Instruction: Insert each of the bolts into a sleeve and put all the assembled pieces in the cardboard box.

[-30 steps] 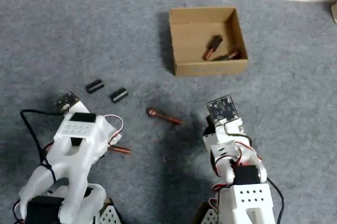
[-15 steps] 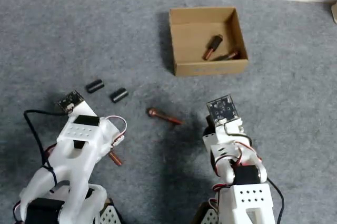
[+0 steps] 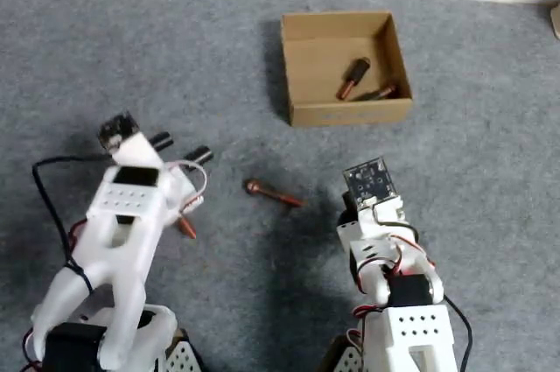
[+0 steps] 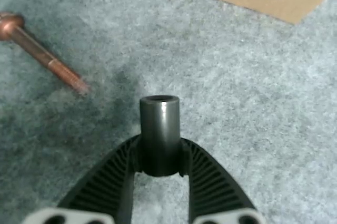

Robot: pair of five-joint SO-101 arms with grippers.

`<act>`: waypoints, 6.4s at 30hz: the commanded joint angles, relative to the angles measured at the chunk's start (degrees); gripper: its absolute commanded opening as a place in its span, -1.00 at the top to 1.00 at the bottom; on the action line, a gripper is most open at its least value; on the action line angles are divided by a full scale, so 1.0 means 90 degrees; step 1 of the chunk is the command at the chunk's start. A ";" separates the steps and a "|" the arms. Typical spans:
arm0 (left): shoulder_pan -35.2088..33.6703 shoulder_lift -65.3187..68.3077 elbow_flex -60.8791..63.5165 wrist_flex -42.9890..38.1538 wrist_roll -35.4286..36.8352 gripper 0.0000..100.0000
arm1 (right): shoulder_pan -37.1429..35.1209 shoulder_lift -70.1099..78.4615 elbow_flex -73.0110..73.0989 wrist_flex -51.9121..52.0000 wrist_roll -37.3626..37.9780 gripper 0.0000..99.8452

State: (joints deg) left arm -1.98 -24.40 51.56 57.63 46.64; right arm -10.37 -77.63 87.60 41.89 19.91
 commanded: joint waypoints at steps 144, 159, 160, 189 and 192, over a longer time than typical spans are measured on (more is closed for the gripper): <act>0.4020 -0.8640 0.4713 -0.3243 -0.1231 0.05 | -0.2759 -0.2613 -0.0288 0.0005 -0.1045 0.99; 0.2183 -0.8698 0.3795 -0.2813 0.0264 0.16 | -0.2759 -0.2613 -0.0288 0.0005 -0.1045 0.99; 0.2173 -0.8698 0.3805 -0.2813 0.0244 0.21 | -0.2759 -0.2613 -0.0288 0.0005 -0.1045 0.99; 0.1617 -0.8640 0.4606 -0.3448 -0.0567 0.99 | -0.1832 -0.2545 0.0210 -0.0308 -0.0996 0.99; 0.1470 -0.8640 0.4625 -0.3458 -0.0557 0.99 | -0.1363 -0.2505 -0.0181 -0.0542 -0.1006 0.99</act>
State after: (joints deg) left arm 13.14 -102.46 93.76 26.95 41.63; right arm -26.46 -100.57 90.59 40.84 10.33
